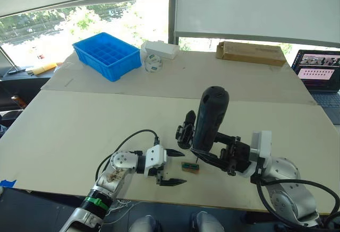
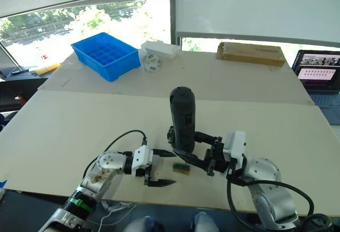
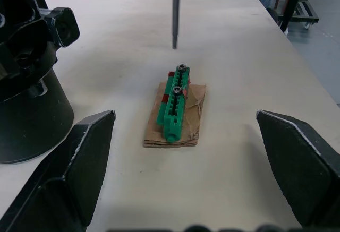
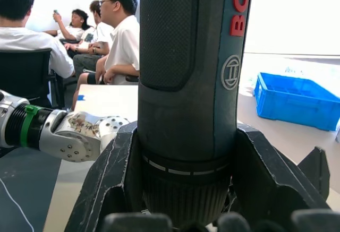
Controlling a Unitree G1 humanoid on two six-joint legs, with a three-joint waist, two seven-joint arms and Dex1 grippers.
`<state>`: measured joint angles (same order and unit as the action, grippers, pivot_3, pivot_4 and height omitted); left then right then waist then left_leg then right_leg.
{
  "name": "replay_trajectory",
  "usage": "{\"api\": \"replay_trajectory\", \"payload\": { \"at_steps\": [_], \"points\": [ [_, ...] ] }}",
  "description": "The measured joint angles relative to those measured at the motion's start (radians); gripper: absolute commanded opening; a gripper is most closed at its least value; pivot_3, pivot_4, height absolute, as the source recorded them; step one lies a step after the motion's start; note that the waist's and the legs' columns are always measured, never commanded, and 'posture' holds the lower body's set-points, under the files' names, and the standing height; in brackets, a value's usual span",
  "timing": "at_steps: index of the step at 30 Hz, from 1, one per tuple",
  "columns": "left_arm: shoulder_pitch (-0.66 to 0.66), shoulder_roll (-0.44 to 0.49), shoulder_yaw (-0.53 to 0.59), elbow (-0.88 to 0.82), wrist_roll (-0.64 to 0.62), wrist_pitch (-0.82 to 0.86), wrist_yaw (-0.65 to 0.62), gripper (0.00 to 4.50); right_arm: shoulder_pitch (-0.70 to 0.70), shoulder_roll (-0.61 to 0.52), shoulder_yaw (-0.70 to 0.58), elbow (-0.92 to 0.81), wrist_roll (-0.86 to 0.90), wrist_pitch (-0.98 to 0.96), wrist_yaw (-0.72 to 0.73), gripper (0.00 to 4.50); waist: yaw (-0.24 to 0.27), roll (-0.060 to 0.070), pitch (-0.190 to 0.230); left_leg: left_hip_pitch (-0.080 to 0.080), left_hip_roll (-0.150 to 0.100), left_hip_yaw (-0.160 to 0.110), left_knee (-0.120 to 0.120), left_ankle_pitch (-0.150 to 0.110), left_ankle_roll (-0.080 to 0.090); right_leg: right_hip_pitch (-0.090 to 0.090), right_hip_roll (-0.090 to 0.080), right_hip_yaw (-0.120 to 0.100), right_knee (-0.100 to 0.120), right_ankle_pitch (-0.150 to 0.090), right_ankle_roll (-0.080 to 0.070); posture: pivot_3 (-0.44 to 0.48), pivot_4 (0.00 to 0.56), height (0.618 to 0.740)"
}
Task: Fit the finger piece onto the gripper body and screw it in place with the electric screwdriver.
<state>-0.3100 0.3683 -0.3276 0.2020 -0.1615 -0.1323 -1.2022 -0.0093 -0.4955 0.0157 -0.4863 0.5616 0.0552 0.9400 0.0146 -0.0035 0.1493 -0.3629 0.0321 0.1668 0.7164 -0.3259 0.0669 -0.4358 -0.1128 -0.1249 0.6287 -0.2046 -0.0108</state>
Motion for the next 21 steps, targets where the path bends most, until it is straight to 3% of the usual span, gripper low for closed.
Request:
{"api": "replay_trajectory", "payload": {
  "at_steps": [21],
  "points": [
    [-0.001, 0.0, 0.0, 0.005, 0.0, -0.001, -0.001, 4.5, 0.02, 0.015, 0.005, 0.025, -0.03, -0.006, 0.019, 1.92, 0.0, 0.0, 0.0, 0.0, 0.0, 0.0, 0.0, 0.0, 0.0, 0.0, 0.0, 0.0, 0.0, 0.0, 0.0, 0.0, 0.15, 0.74]
  ]
}}
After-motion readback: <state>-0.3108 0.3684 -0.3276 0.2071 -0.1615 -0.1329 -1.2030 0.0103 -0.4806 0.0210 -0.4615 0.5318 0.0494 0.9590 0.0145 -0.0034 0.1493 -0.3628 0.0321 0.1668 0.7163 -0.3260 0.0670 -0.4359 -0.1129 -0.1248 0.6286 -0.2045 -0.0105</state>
